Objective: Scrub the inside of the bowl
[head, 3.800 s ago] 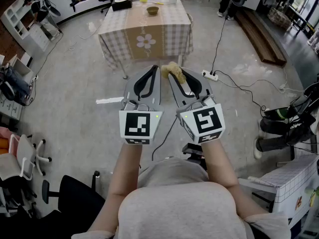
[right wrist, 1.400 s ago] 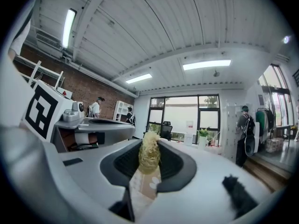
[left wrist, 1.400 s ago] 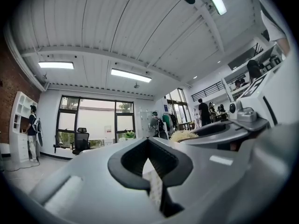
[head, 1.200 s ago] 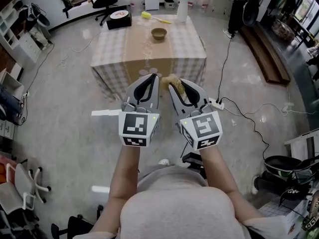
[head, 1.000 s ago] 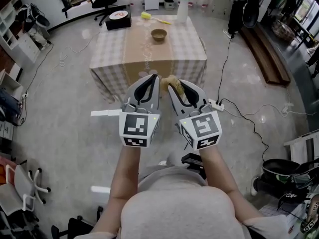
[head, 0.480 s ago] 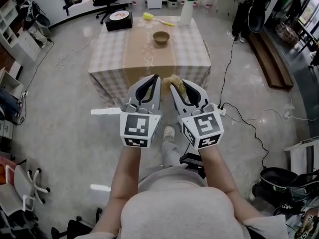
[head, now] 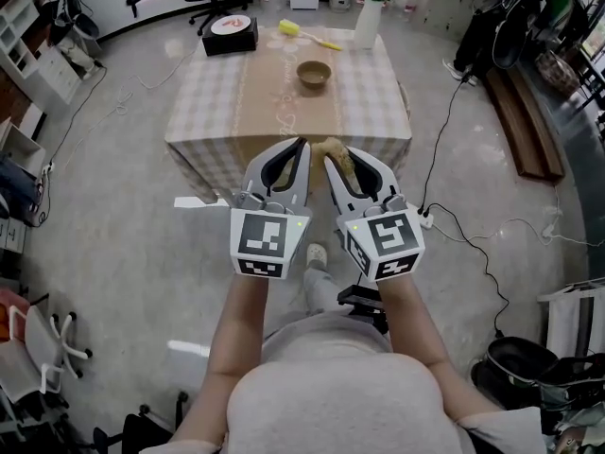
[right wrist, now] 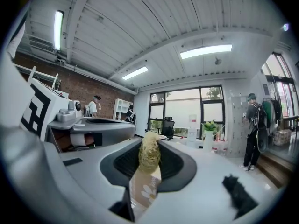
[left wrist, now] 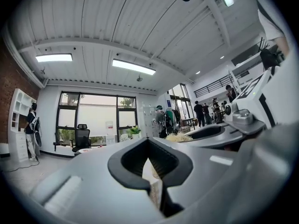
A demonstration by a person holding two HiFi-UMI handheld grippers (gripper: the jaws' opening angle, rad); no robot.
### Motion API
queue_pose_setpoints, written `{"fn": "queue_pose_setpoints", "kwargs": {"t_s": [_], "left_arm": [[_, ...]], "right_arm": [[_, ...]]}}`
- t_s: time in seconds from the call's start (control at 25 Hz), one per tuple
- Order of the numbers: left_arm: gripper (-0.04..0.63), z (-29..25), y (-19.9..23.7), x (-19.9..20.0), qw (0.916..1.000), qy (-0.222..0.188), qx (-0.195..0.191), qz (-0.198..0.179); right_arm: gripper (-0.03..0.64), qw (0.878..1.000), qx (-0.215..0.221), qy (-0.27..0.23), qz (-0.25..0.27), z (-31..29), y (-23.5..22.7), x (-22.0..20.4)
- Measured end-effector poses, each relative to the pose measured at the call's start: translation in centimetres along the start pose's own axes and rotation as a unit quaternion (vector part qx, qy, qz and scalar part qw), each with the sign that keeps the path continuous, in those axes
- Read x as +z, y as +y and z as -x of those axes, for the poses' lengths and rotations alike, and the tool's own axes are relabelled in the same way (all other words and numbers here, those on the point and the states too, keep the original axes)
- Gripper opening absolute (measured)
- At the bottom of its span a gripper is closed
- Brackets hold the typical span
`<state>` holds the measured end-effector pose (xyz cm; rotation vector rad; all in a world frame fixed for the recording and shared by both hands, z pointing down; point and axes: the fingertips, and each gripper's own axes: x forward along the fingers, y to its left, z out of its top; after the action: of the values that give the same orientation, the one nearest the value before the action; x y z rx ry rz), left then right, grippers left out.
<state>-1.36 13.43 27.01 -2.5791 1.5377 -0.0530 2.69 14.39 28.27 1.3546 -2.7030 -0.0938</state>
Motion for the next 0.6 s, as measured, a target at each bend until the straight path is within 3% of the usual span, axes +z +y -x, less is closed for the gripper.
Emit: {"fn": "queue_pose_setpoints", "kwargs": {"t_s": [0.6], "left_arm": [[0.003, -11.5, 4.4, -2.0, 0.9995, 0.027, 0.011, -0.008]], "right_arm": [[0.098, 1.000, 0.013, 0.002, -0.019, -9.0, -8.5, -0.6]]}}
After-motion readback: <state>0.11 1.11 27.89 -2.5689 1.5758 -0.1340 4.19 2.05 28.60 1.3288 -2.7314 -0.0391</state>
